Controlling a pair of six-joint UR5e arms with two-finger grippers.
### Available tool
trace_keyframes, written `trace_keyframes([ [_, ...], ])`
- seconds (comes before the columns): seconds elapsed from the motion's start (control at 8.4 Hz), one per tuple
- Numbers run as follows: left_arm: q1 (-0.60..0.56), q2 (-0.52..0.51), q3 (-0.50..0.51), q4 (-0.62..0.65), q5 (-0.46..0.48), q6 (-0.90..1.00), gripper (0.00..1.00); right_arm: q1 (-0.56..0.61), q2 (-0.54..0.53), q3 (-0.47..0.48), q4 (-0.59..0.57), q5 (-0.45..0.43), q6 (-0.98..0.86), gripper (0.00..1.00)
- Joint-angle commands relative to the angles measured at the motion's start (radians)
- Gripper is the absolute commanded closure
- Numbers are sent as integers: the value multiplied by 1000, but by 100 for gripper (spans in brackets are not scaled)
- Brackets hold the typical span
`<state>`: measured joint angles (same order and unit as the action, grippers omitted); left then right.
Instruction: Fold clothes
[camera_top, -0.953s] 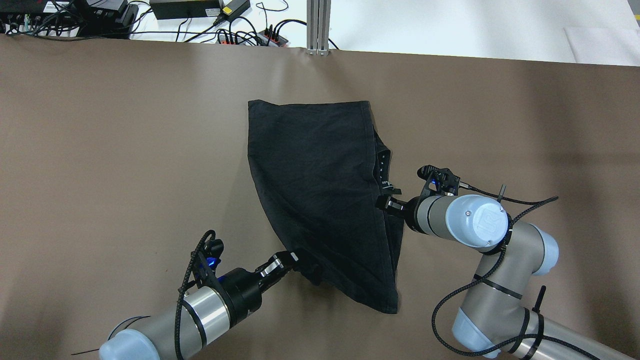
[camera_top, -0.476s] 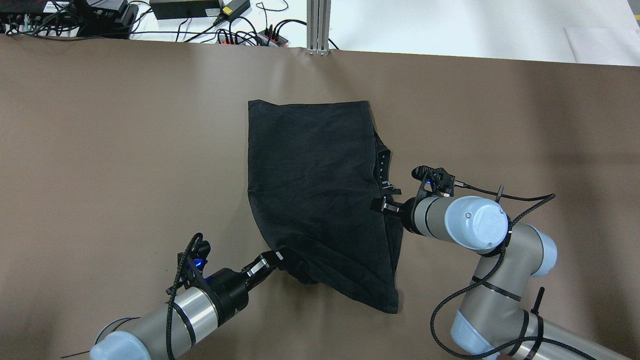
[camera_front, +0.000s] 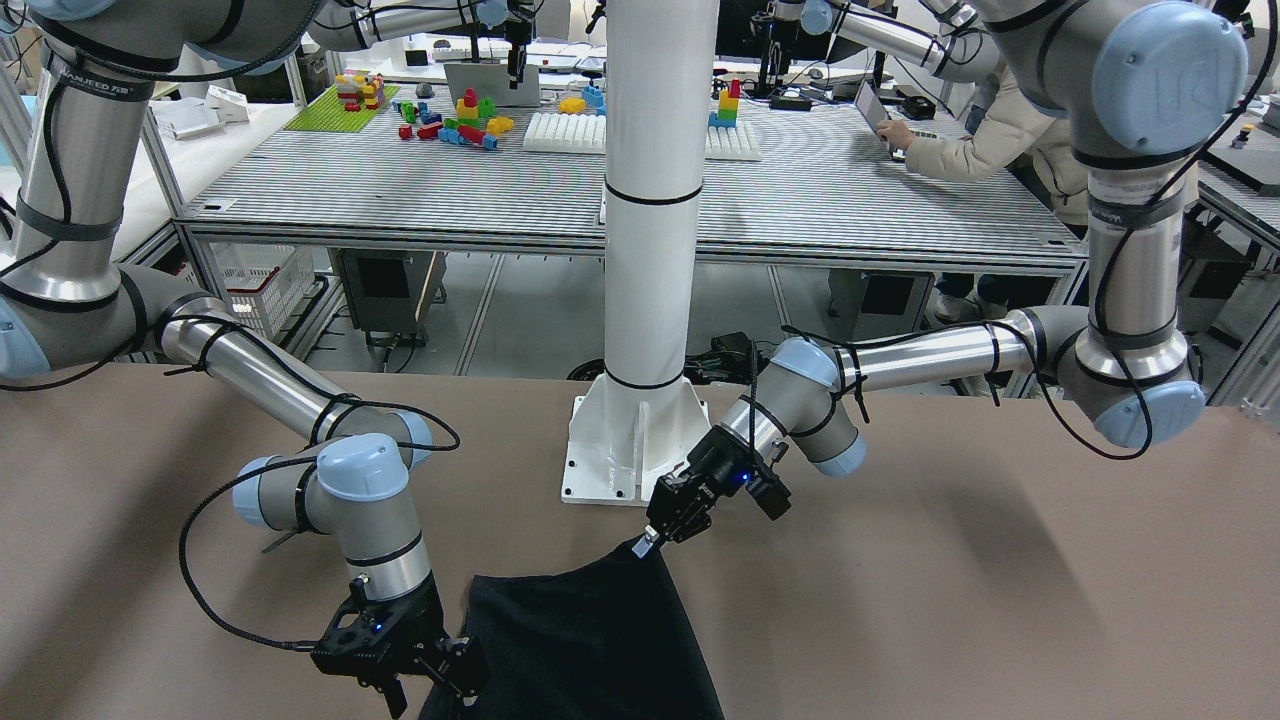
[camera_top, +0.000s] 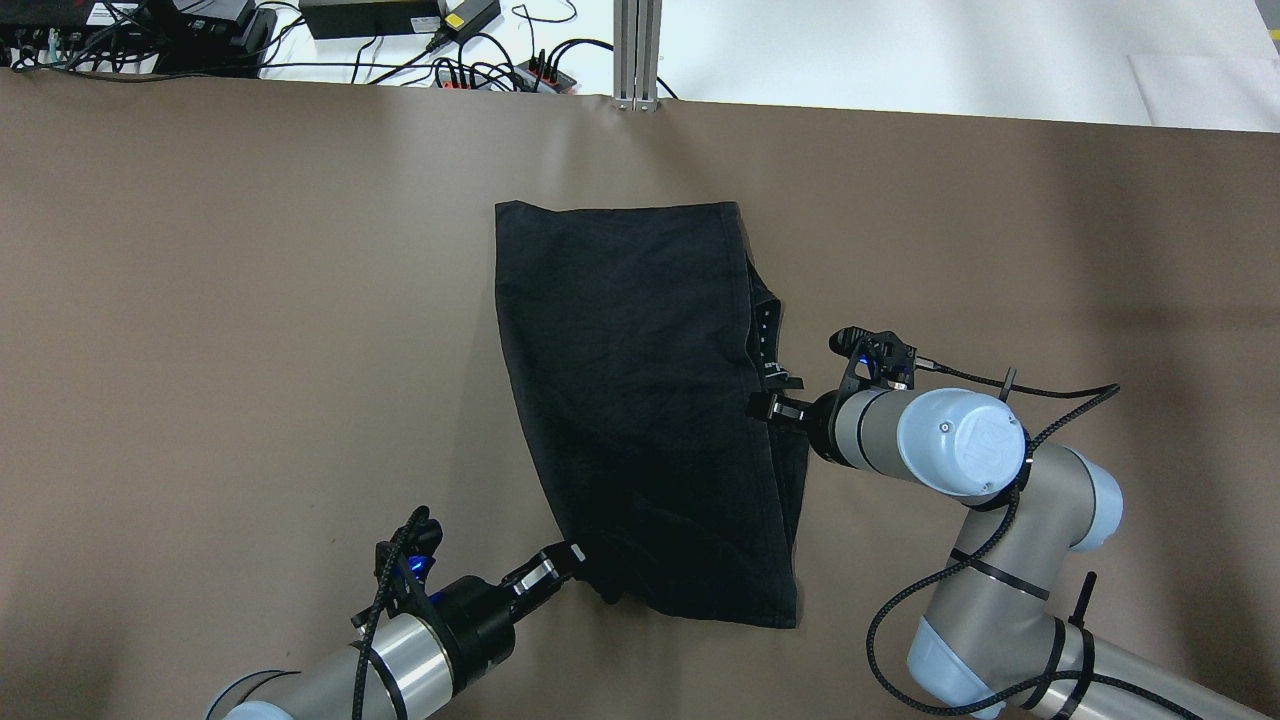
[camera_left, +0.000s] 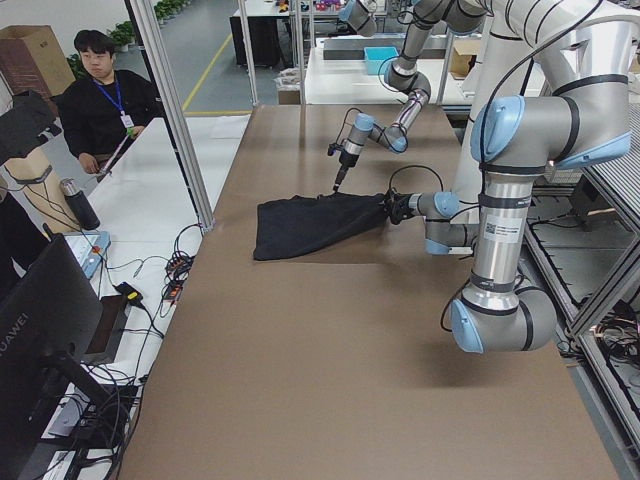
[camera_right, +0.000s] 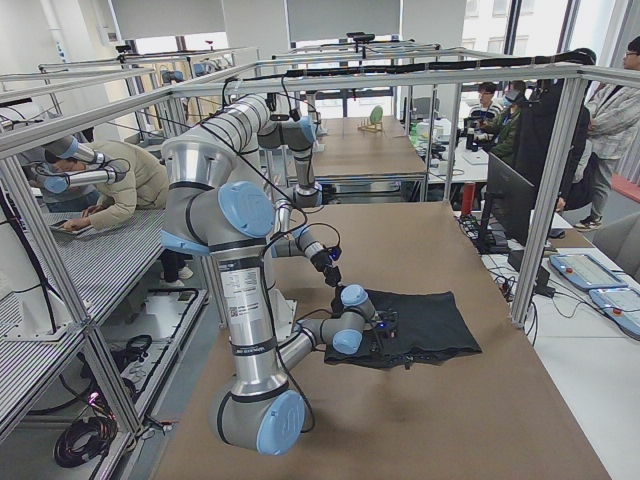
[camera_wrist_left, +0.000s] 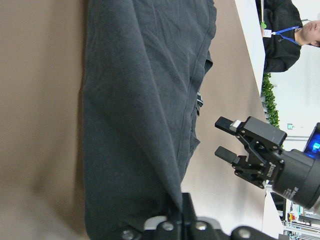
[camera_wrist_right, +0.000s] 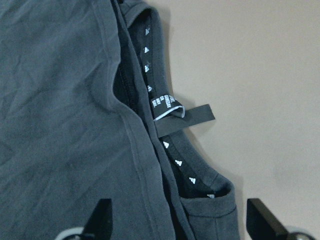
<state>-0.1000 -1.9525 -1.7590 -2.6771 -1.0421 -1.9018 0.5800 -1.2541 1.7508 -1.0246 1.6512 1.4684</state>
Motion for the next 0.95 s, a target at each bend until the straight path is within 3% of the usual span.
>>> trace_keyframes([
  [0.0, 2, -14, 24, -1, -15, 3, 100, -2, -7, -1, 1, -4, -2, 6],
  [0.24, 2, -22, 29, -1, -15, 7, 100, 12, -7, -7, -8, -4, -55, 6],
  [0.48, -7, -23, 29, 0, -15, 13, 100, 118, -7, -19, -6, 7, -79, 6],
  [0.83, -6, -25, 56, -4, -3, 16, 100, 124, -1, -51, -3, 9, -83, 6],
])
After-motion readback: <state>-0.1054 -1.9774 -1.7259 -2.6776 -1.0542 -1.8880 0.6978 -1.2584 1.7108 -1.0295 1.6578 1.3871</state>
